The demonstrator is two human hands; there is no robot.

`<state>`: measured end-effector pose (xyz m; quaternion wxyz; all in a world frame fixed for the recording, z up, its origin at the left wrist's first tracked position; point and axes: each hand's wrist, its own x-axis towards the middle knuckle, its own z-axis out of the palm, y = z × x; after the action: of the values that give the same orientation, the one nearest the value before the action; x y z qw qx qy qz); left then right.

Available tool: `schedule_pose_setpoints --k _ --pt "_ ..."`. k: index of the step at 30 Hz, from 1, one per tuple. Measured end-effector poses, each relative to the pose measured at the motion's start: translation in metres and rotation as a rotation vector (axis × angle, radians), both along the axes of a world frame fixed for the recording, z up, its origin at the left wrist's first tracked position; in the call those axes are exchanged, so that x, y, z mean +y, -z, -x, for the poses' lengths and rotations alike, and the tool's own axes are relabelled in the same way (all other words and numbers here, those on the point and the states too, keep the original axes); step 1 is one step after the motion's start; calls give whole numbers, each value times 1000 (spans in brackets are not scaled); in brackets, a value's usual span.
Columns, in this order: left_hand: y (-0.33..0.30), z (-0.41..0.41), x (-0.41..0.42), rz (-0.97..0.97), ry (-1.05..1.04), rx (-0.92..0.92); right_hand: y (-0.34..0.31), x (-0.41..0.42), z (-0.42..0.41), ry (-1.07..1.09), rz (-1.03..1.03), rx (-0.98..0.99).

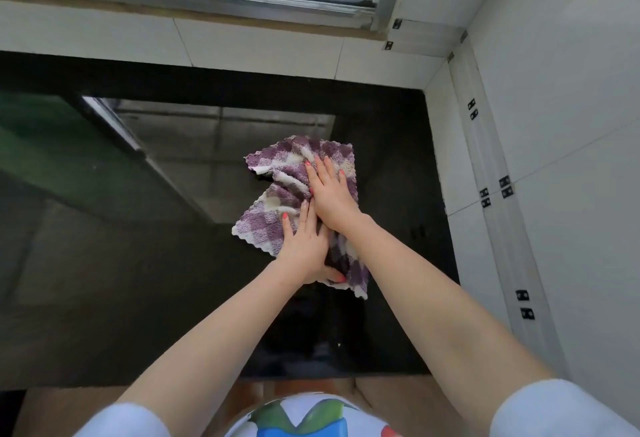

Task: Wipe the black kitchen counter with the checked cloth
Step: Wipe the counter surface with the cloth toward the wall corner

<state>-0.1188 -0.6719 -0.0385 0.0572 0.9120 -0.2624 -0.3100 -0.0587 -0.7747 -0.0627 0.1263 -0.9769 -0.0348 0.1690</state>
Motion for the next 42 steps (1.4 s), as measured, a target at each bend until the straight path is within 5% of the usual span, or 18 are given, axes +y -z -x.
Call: schedule_pose_setpoints --k 21,32,42 --pt "-3 -100 -47 -86 76 47 1 -43 -96 96 -20 8" --pt "1 -70 -28 -50 129 17 3 -31 -55 303 17 -32" --pt "1 24 1 12 106 -33 5 -7 25 213 0 -33"
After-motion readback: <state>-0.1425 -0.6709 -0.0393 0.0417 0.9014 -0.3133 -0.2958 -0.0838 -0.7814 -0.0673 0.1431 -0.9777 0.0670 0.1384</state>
